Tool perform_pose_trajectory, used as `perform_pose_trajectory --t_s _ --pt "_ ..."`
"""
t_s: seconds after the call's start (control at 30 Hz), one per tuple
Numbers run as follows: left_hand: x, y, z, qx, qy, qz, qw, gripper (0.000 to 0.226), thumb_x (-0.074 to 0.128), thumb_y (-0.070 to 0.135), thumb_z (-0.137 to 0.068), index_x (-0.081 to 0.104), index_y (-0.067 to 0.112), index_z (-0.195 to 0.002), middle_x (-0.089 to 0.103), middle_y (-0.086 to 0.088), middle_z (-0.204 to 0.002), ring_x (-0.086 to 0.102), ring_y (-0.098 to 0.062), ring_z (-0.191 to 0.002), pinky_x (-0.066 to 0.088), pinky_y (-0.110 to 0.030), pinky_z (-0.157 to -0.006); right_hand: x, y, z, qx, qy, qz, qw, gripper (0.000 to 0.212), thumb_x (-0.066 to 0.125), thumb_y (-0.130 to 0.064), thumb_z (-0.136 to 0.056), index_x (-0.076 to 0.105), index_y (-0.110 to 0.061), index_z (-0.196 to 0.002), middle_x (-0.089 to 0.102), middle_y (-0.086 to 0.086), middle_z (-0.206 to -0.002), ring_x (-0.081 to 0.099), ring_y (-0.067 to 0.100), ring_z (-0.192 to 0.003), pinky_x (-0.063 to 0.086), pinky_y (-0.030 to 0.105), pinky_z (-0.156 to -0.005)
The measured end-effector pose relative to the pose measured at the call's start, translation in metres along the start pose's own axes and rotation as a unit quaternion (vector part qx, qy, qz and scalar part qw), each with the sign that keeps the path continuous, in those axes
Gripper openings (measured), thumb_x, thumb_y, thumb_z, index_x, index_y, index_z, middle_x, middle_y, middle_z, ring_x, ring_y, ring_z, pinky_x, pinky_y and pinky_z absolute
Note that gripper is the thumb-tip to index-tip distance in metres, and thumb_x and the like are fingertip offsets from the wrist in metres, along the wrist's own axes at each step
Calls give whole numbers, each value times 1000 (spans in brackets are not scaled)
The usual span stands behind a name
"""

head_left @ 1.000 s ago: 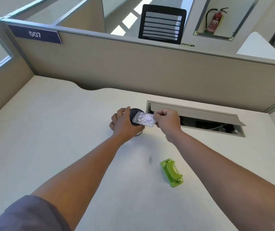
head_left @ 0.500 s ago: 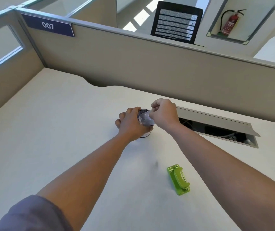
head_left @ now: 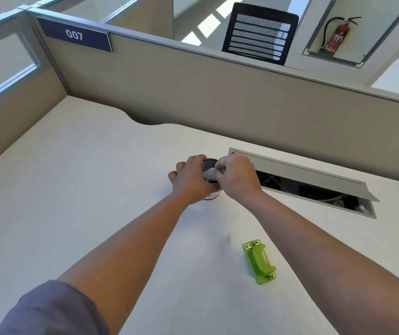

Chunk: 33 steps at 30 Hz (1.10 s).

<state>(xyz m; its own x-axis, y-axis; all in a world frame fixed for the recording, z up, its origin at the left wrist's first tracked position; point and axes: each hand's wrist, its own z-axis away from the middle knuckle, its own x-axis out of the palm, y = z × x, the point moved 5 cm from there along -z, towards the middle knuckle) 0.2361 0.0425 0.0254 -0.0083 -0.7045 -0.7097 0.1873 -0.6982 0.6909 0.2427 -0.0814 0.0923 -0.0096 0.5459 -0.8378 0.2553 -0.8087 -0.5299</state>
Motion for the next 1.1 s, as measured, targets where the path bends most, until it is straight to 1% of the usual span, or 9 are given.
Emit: perform_pose_trajectory --t_s 0.1,0.2,0.3,0.4,0.67,0.87,0.93,1.03,1.1 --pt "0 0 0 -1 0 2 1000 87 76 60 -58 46 36 -136 54 14 -138 41 -22 -125 27 -40 -90 -3 -1 3 -59 29 6 998 28 53 -25 -76 76 -9 -77 71 7 -68 53 26 -65 30 29 -61" --pt "0 -1 -1 -3 -5 3 1000 91 76 60 -59 44 36 -140 53 14 -140 40 -21 -126 27 -40 -91 -1 5 6 -52 15 7 999 18 57 -14 -77 75 -10 -77 70 8 -66 52 27 -65 35 31 -59" --pt "1 -1 -1 -6 -9 2 1000 90 74 58 -58 44 36 -140 54 14 -137 40 -21 -125 24 -38 -88 1 4 11 -74 34 23 996 15 62 -1 -78 75 -8 -81 71 8 -72 52 30 -71 37 33 -63" --pt "1 -1 -2 -8 -11 5 1000 86 71 57 -58 45 37 -137 55 13 -133 41 -21 -123 24 -39 -88 2 6 12 -54 9 8 998 14 62 -7 -79 75 -10 -81 72 10 -71 57 32 -70 47 37 -62" --pt "2 -2 -3 -9 -10 4 1000 92 74 60 -56 44 36 -140 54 14 -136 40 -20 -124 25 -39 -89 0 9 13 -52 14 12 999 16 62 -3 -77 76 -9 -82 74 9 -73 59 31 -68 50 39 -61" --pt "2 -1 -4 -1 0 -14 1000 91 78 67 -54 46 36 -134 56 13 -132 42 -23 -122 26 -40 -86 -6 26 13 75 55 -86 992 16 64 -8 -80 76 -18 -82 75 0 -74 67 23 -71 54 33 -64" --pt "2 -1 -3 0 1 -16 1000 86 78 67 -54 47 36 -129 57 12 -129 43 -23 -118 27 -41 -85 -8 35 12 124 66 -128 982 13 66 -12 -82 75 -21 -82 73 -6 -72 65 14 -68 53 29 -62" --pt "3 -1 -2 -1 0 -18 1000 80 78 67 -57 47 37 -124 57 14 -125 41 -21 -111 27 -41 -83 -11 47 14 200 95 -204 954 17 69 -15 -86 69 -26 -73 66 -14 -64 57 2 -56 47 24 -55" --pt "3 0 -1 -5 -2 -15 1000 75 77 65 -59 46 39 -122 56 15 -121 36 -18 -105 27 -41 -81 -11 57 17 256 104 -271 922 16 70 -12 -86 67 -24 -76 67 -8 -70 58 11 -63 47 27 -59"
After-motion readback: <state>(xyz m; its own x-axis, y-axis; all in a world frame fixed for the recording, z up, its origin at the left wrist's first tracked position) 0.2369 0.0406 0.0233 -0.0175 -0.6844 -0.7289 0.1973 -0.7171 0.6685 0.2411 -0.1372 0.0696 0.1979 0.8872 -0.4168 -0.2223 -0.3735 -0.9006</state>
